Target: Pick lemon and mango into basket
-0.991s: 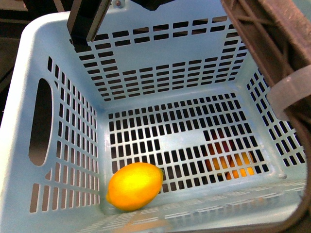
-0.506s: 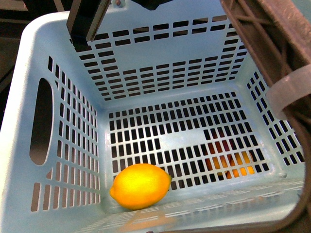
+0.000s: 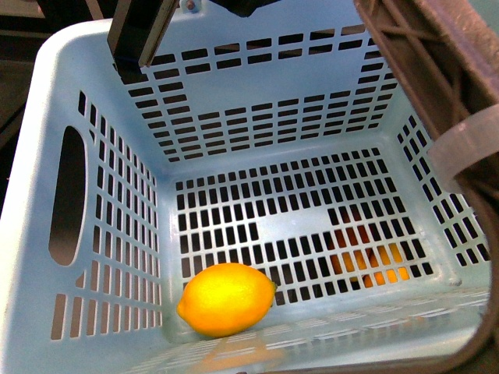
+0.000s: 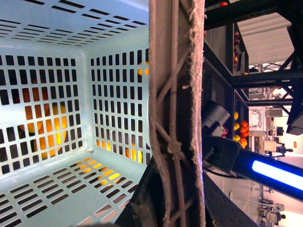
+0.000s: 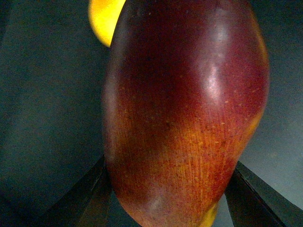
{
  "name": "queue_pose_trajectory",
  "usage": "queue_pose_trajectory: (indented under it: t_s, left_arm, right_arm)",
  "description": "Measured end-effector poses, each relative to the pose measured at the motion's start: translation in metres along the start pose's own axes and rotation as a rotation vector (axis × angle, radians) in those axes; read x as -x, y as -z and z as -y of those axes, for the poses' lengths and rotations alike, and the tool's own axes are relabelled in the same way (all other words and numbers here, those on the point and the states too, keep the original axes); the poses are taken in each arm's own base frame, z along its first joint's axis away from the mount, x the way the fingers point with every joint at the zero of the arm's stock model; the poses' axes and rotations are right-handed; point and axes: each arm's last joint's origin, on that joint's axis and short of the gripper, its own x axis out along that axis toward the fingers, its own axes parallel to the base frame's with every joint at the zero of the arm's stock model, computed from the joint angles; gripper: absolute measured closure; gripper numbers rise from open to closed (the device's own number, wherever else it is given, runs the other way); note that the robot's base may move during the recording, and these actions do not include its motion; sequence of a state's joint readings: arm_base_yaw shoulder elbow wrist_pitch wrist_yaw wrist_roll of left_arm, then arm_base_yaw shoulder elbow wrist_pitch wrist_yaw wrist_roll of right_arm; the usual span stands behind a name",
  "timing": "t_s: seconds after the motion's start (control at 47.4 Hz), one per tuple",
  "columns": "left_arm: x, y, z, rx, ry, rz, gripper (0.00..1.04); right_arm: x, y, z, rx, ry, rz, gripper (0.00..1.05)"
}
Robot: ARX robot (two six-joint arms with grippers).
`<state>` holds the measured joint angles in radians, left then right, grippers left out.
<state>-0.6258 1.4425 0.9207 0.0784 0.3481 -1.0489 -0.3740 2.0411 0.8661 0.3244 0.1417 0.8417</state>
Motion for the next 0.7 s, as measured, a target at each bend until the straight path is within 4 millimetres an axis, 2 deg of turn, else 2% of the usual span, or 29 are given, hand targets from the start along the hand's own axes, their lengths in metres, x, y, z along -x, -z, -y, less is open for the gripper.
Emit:
queue_pose_trajectory:
  t_s: [0.105, 0.211, 0.338, 0.38, 0.464, 0.548, 0.696]
  left_arm:
    - [0.000, 0.000, 0.000, 0.000, 0.000, 0.000, 0.99]
    - [0.000, 0.000, 0.000, 0.000, 0.000, 0.000, 0.99]
    - [0.000, 0.000, 0.000, 0.000, 0.000, 0.000, 0.99]
    - [0.000, 0.000, 0.000, 0.000, 0.000, 0.000, 0.99]
    - [0.000, 0.000, 0.000, 0.000, 0.000, 0.000, 0.99]
    - [0.000, 0.000, 0.000, 0.000, 0.000, 0.000, 0.99]
    - [0.000, 0.000, 0.000, 0.000, 0.000, 0.000, 0.99]
  right_arm:
    - [0.051, 0.003, -0.004, 0.171, -0.095, -0.009, 0.47]
    - [0.081, 0.004, -0.008, 0.262, -0.156, 0.001, 0.47]
    - [0.141, 0.001, -0.025, 0.415, -0.279, 0.096, 0.47]
    - [0.155, 0.001, -0.029, 0.439, -0.314, 0.114, 0.47]
    - [0.192, 0.008, -0.042, 0.503, -0.409, 0.164, 0.47]
    - [0.213, 0.021, -0.051, 0.550, -0.466, 0.192, 0.47]
    - [0.225, 0.041, -0.063, 0.599, -0.513, 0.186, 0.47]
